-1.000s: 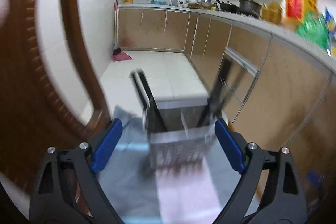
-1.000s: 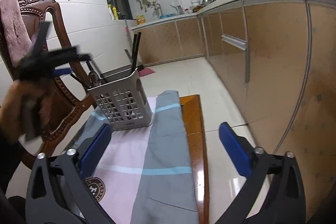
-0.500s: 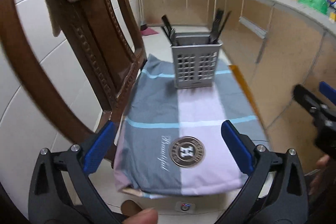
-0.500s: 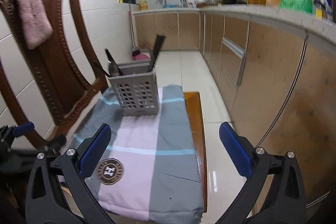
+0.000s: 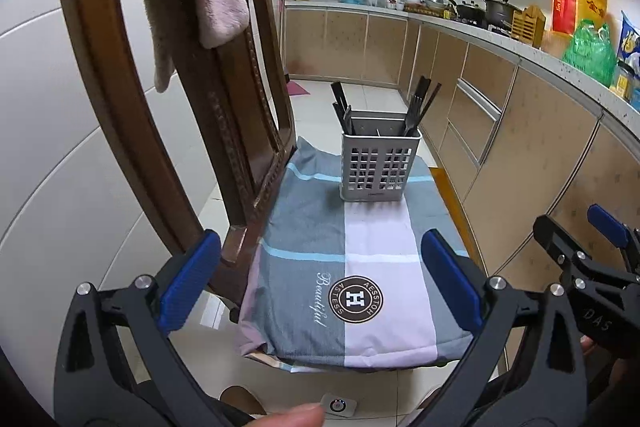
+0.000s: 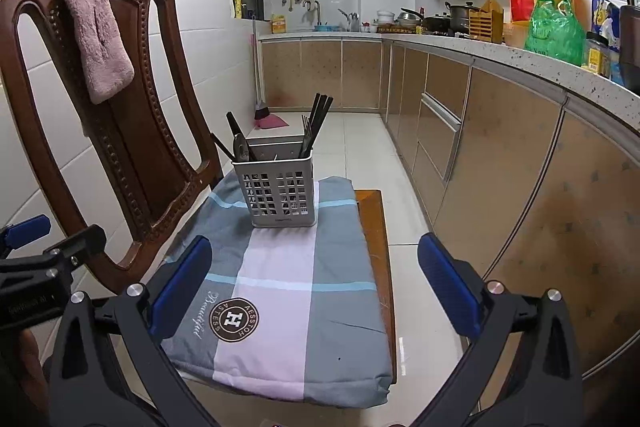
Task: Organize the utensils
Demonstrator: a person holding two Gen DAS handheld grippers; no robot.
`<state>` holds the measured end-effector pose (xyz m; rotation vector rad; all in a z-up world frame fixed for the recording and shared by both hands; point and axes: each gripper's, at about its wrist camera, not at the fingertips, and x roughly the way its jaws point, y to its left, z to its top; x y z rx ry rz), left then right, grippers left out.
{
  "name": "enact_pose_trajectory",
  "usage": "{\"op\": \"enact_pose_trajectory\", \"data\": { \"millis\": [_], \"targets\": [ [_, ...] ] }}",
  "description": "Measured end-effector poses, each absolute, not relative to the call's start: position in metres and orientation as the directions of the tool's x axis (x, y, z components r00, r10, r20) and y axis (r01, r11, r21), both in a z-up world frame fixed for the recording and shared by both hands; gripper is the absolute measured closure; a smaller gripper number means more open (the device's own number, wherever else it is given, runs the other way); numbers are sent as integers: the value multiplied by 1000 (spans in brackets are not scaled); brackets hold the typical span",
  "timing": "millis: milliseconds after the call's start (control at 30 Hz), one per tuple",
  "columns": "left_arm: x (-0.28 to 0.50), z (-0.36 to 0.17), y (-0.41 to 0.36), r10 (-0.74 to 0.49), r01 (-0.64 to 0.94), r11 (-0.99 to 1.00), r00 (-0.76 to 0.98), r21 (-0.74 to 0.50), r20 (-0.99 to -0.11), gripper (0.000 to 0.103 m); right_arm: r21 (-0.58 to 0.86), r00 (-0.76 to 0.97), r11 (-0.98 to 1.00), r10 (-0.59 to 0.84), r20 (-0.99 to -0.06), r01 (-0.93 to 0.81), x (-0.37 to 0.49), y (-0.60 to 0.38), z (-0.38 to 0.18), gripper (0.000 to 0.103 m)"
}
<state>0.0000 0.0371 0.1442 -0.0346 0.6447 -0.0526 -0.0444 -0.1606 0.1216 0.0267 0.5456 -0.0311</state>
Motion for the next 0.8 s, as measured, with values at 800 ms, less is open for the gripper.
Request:
{"op": "enact_pose_trajectory", "data": {
  "millis": [800],
  "targets": [
    [2,142,28,-74,73,997,788,-27,-611,4,6,854,998,-57,-518,70,-49,-166,124,3]
  ]
}}
